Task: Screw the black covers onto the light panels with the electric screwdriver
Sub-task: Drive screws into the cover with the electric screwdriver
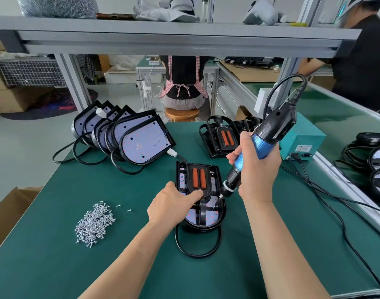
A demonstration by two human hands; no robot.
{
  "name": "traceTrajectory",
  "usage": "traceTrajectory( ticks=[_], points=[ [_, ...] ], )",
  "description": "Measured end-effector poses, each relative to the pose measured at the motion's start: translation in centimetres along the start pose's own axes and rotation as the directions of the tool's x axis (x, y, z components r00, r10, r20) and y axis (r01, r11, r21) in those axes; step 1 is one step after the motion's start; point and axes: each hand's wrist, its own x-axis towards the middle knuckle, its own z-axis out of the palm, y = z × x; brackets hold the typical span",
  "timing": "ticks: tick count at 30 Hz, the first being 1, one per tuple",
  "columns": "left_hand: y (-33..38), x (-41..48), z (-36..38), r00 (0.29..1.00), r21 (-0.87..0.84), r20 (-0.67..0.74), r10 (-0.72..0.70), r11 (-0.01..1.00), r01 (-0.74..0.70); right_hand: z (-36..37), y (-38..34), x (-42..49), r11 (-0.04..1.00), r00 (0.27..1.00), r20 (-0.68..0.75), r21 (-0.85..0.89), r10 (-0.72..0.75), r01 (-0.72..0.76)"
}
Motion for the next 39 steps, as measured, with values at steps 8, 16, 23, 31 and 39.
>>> traceTrajectory(
  ticks=[8,16,23,31,39],
  points=[
    [0.1,0.1,0.0,1.0,-0.002,0.009,0.002,1.0,-0.002,0.3,0.3,0.1,1.0,0.999,0.044,-0.018,0.017,-0.016],
    [0.1,0.2,0.0,1.0,0.02,0.004,-0.007,1.0,0.007,0.8,0.6,0.3,0.999,0.99,0.137,-0.044,0.013,-0.007],
    [0.2,0.2,0.3,1.0,0.021,-0.007,0.002,1.0,-0.002,0.7,1.1,0.3,0.998,0.994,0.108,-0.062,-0.019,0.026],
    [0.1,0.2,0.3,1.0,0.04,-0.015,0.003,0.999,-0.002,1.0,1.4,0.2,0.994,0.982,0.182,-0.094,-0.045,0.063],
    [0.3,0.0,0.3,1.0,0.028,-0.018,0.0,1.0,0.001,0.9,1.1,0.2,0.998,0.955,0.295,-0.048,-0.018,0.034]
  ],
)
